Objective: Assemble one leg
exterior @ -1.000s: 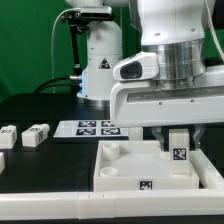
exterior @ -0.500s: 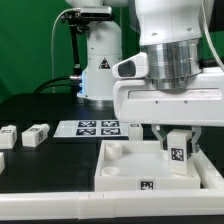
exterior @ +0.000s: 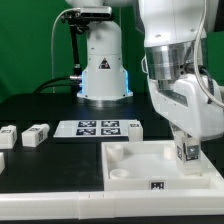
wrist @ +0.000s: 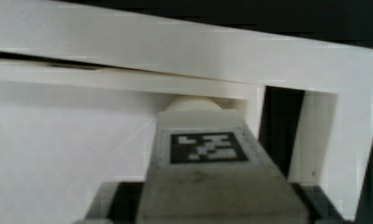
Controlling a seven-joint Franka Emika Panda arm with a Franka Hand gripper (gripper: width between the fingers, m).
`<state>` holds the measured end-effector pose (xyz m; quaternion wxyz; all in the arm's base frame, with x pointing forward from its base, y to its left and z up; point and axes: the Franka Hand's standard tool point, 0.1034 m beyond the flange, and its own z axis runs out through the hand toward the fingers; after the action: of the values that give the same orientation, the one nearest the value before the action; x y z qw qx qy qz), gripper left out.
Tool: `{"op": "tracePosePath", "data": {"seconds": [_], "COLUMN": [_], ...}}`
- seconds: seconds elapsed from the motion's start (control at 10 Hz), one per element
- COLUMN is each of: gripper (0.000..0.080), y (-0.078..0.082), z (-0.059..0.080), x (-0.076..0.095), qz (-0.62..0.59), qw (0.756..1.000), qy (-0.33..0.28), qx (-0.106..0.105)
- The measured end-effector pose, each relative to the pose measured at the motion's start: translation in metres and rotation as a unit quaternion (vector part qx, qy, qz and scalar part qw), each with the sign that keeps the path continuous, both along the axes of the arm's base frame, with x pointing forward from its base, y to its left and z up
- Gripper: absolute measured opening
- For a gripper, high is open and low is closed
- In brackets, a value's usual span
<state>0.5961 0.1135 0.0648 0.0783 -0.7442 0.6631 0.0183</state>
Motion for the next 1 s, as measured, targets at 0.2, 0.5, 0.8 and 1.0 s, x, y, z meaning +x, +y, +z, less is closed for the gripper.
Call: {"op": "tracePosePath", "data": {"seconds": [0.2, 0.5, 0.8, 1.0], "gripper": [0.0290, 0.0591, 0.0646, 0.0646], "y": [0.000, 0.000, 0.008, 0.011], "z": [0.000, -0.001, -0.003, -0.003], "x": [0.000, -0.001, -0.004, -0.005], "qz": [-0.003, 0.102, 0.293, 0.413], "qw": [1.000, 0.995, 0.955, 0.908], "qy": [0.000, -0.013, -0.034, -0.045], "qx": [0.000, -0.009, -0.029, -0.044]}}
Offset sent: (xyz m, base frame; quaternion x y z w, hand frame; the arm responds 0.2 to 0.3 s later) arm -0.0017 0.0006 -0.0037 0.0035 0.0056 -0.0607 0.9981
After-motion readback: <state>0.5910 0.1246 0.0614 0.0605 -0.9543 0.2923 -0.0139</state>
